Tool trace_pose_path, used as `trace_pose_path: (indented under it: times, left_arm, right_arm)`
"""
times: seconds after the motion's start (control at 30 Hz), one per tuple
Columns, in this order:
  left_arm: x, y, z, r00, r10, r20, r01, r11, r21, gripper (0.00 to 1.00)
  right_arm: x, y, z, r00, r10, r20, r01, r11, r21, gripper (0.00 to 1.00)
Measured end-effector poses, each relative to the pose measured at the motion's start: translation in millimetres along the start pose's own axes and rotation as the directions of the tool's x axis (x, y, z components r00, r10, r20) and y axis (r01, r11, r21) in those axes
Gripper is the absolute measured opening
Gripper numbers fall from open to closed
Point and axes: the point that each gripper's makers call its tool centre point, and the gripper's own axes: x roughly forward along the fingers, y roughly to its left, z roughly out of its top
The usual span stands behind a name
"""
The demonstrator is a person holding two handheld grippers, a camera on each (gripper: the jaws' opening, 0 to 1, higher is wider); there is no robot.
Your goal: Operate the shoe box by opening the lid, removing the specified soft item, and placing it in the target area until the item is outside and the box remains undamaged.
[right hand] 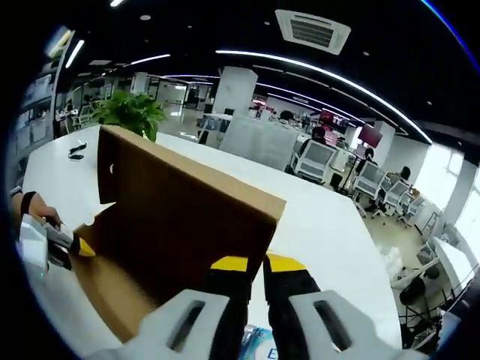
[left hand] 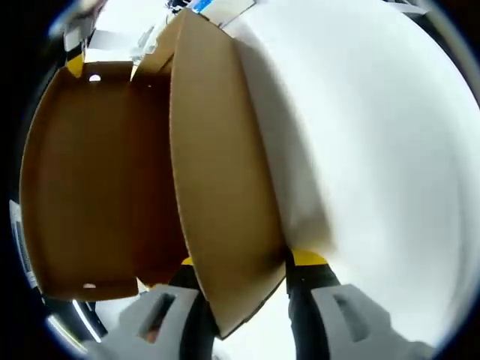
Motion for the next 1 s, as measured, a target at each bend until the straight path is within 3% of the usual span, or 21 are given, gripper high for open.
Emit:
trace_pose_path:
  times: [1.0]
  left_arm:
    - [-1, -0.4, -2.0, 1.000, -0.001, -0.003, 0.001, 1.000, -0.005, 0.33]
  right_arm:
    - [-24, 5, 0.4, 0.999, -0.021, 0.049, 0.021, 1.000, 0.004, 0.04]
